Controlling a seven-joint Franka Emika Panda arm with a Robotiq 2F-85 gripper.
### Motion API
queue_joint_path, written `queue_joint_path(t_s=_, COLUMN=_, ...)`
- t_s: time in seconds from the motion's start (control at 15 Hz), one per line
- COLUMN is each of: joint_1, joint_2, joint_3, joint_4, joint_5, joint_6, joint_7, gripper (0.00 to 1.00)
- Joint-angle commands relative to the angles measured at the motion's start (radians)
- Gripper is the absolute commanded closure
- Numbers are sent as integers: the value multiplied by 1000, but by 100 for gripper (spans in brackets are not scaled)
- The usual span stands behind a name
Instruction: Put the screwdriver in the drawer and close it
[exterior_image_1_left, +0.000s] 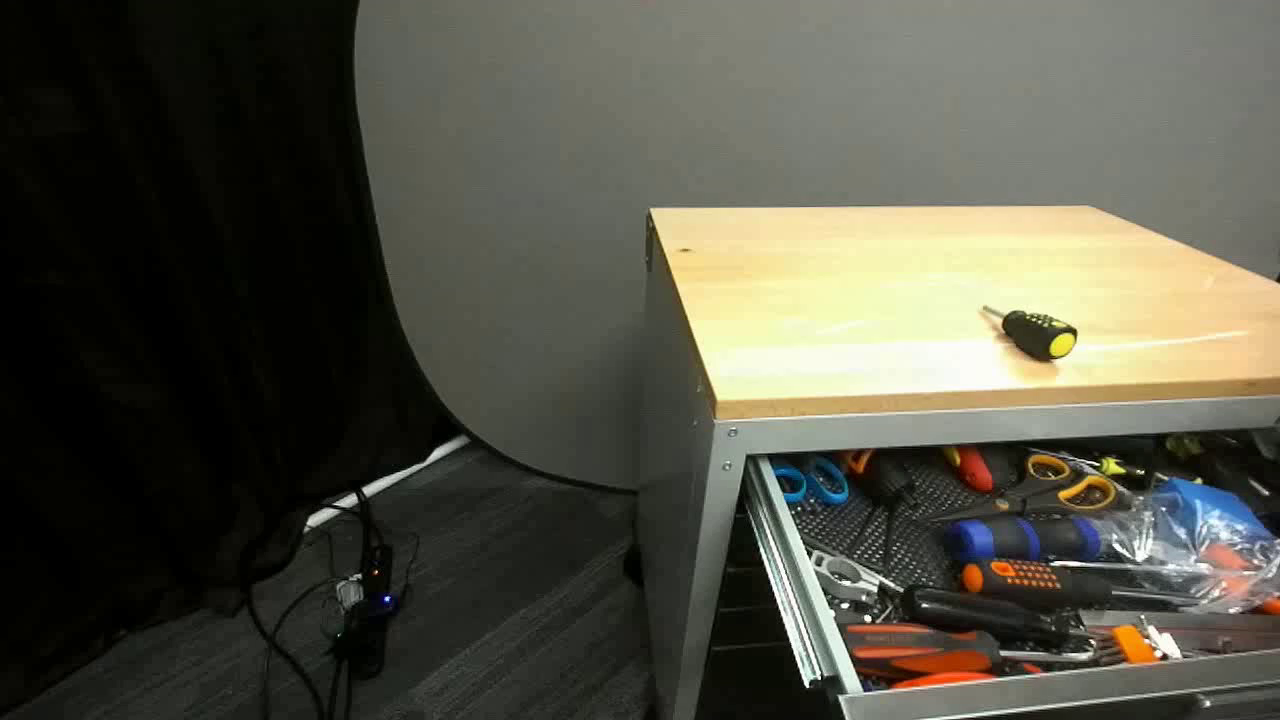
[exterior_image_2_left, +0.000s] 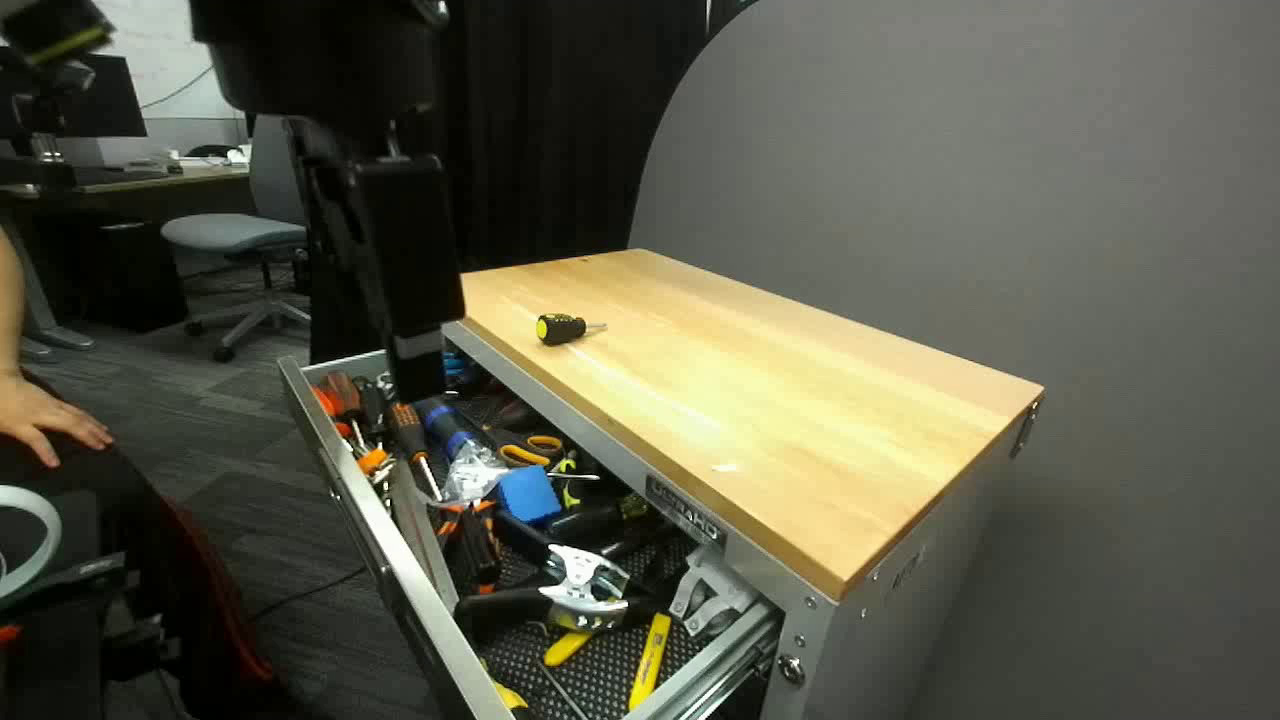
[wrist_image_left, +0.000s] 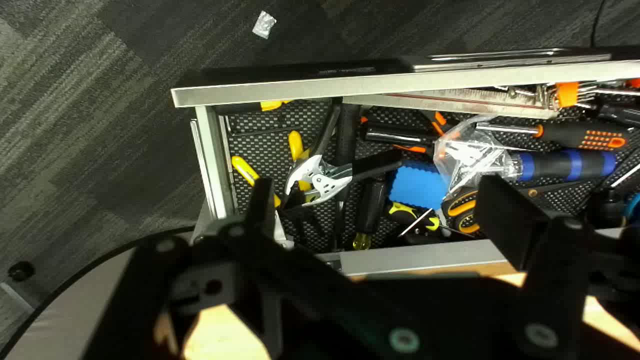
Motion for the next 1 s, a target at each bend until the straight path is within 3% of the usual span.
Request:
queue_joint_path(t_s=0.0, joint_1=-11, joint_2=1, joint_3=11, joint_4=4, joint_5=7, joint_6=-2, joint_7=-5, gripper=0)
queue_joint_path(t_s=0.47, joint_1=-10, joint_2=21, joint_3=2, joint_4=15, joint_5=7, joint_6=5, joint_7=-20, gripper=0)
queue_joint_path(t_s=0.6, joint_1=3, joint_2=81, joint_3=40, joint_4=16, joint_5=28, joint_6=70, joint_7=75, gripper=0)
queue_joint_path(t_s=0.93, joint_1=116, joint_2=296, joint_3=191, joint_4=93, joint_5=104, joint_6=268, joint_7=224, gripper=0)
